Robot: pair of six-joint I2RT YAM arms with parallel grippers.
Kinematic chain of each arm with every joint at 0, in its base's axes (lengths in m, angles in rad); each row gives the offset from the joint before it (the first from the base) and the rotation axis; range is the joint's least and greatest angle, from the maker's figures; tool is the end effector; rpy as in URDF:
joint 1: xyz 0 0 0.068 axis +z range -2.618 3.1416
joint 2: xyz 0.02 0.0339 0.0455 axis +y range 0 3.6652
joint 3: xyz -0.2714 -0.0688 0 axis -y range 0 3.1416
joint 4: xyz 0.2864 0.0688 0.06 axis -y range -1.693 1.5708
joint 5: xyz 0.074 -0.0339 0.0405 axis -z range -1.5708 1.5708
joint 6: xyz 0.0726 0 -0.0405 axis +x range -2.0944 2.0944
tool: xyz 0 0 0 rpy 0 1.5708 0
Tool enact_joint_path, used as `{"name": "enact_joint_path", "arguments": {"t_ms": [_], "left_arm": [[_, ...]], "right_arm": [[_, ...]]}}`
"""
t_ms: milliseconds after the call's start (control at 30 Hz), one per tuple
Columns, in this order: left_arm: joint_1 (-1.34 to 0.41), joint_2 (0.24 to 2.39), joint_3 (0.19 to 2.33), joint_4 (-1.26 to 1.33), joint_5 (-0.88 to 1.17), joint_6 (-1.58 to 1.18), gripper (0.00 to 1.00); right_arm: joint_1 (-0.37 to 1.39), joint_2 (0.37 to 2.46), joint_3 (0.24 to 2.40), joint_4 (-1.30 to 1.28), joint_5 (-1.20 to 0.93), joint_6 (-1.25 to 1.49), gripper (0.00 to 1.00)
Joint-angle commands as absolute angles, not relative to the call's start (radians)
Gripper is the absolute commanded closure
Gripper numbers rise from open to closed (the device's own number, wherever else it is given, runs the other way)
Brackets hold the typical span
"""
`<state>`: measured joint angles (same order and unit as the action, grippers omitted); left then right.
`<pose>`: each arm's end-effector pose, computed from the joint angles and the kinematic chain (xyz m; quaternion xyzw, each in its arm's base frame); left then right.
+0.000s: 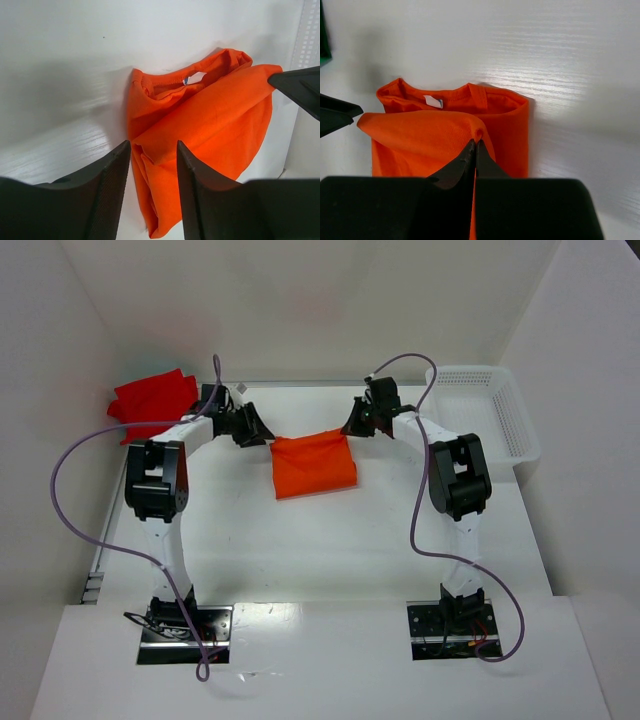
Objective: Fold and stack the t-shirts
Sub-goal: Fold the long partially folded tshirt into a neat square
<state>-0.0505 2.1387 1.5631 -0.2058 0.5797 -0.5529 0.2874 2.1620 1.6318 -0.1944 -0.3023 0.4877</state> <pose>0.5319 -0.0667 0.1418 -0.1134 0.8842 -0.3614 0.2734 0.5271 0.1783 0.1508 0.0286 0.9031 0.2805 0.3239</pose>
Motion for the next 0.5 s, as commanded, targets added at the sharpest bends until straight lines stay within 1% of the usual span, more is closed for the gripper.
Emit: {"name": "enact_joint_path", "arguments": {"t_ms": [0, 67, 100, 200, 233, 367, 400, 467], "left_arm": [[-0.066, 2.151, 1.58, -0.178, 0.595, -0.543, 0.51], [-0.066, 2.151, 1.58, -0.178, 0.595, -0.543, 0.57], [-0.066, 2.151, 1.58, -0.178, 0.595, -0.543, 0.62], [-0.066, 2.151, 1.58, -0.178, 0.606, -0.543, 0.69], [-0.066, 2.16, 1.58, -0.178, 0.606, -0.543, 0.76], [-0.066, 2.184, 1.627, -0.201, 0.615, -0.543, 0.9], [-0.066, 2.194, 1.652, -0.201, 0.615, -0.543, 0.96], [-0.066, 2.194, 1.67, -0.21, 0.615, -0.543, 1.0]], "right_arm": [[0.281, 2.092, 1.624, -0.164, -0.293, 0.491, 1.0], [0.281, 2.101, 1.624, -0.164, -0.293, 0.491, 1.0], [0.281, 2.102, 1.624, -0.164, -0.284, 0.491, 1.0], [0.281, 2.112, 1.634, -0.164, -0.284, 0.491, 1.0], [0.281, 2.121, 1.634, -0.164, -0.284, 0.491, 1.0], [0.272, 2.109, 1.634, -0.155, -0.273, 0.491, 1.0], [0.272, 2.1, 1.634, -0.155, -0.273, 0.491, 1.0], [0.272, 2.089, 1.634, -0.155, -0.262, 0.491, 1.0]]}}
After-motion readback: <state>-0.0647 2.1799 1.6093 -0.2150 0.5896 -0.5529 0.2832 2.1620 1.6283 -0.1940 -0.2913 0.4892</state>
